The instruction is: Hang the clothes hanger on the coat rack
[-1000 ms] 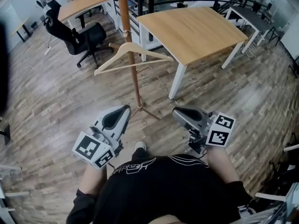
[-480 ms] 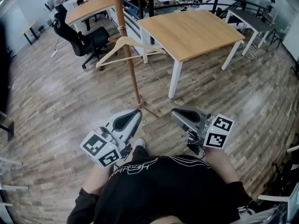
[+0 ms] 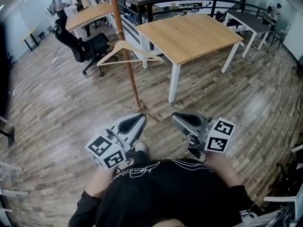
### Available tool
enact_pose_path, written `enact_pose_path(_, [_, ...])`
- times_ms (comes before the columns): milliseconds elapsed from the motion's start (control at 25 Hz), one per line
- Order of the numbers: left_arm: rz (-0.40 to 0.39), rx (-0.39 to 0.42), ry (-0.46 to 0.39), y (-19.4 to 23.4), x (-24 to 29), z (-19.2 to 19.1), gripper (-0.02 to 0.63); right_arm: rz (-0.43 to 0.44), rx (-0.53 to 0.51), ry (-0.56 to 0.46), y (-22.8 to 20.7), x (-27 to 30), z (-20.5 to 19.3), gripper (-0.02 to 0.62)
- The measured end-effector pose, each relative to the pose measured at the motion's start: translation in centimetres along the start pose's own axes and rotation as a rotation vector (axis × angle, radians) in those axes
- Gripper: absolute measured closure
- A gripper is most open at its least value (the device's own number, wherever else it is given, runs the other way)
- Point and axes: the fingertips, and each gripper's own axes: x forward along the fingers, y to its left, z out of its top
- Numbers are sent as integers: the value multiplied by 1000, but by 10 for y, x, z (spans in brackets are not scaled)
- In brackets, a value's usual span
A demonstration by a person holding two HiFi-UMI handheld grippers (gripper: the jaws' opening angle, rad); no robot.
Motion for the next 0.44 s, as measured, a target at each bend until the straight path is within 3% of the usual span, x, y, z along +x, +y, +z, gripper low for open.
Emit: enact_pose_path(440, [25, -25, 25, 0, -2, -11, 598, 1, 5, 5, 5, -5, -5, 555])
